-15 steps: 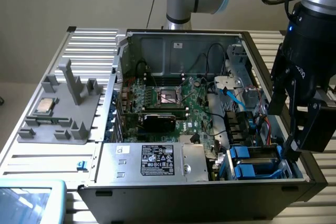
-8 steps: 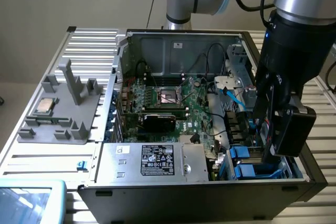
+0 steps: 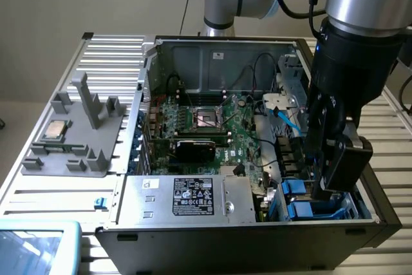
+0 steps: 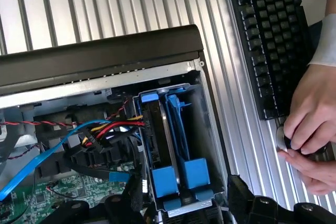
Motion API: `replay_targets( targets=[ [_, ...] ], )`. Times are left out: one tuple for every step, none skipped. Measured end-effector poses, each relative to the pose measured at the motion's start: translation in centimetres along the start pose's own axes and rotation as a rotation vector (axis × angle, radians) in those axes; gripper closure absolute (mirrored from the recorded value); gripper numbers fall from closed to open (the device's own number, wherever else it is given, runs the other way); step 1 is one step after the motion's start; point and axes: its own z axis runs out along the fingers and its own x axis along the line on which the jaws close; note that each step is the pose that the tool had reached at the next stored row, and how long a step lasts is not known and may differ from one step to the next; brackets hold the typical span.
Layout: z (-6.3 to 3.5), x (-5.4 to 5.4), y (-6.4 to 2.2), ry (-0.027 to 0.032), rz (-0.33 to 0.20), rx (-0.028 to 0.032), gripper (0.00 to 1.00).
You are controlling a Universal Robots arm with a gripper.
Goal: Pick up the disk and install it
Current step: 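Insert the second disk wire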
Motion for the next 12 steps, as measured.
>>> replay_targets(
  targets=[
    [-0.02, 0.1, -0.03, 0.0, 0.0, 0.0, 0.26],
    [-0.05, 0.3, -0.06, -0.0001, 0.0, 0.0, 0.26],
    [-0.09, 0.5, -0.11, -0.0001, 0.0, 0.0, 0.26],
    [-0.13, 0.7, -0.16, -0.0002, 0.0, 0.0, 0.28],
    [-0.16, 0.9, -0.21, -0.0001, 0.0, 0.0, 0.28],
    [-0.2, 1.1, -0.26, -0.0002, 0.0, 0.0, 0.35],
    [-0.24, 1.4, -0.32, -0.0001, 0.0, 0.0, 0.35],
    [-0.28, 1.6, -0.36, -0.0002, 0.0, 0.0, 0.35],
    [-0.3, 1.7, -0.38, 0.0, 0.0, -0.0001, 0.35],
    [-0.31, 1.8, -0.35, -0.0002, -0.001, -0.0001, 0.35],
    [-0.29, 1.8, -0.27, 0.0, -0.001, -0.0002, 0.35],
    [-0.29, 1.8, -0.11, -0.0001, -0.001, -0.0003, 0.35]
  ],
)
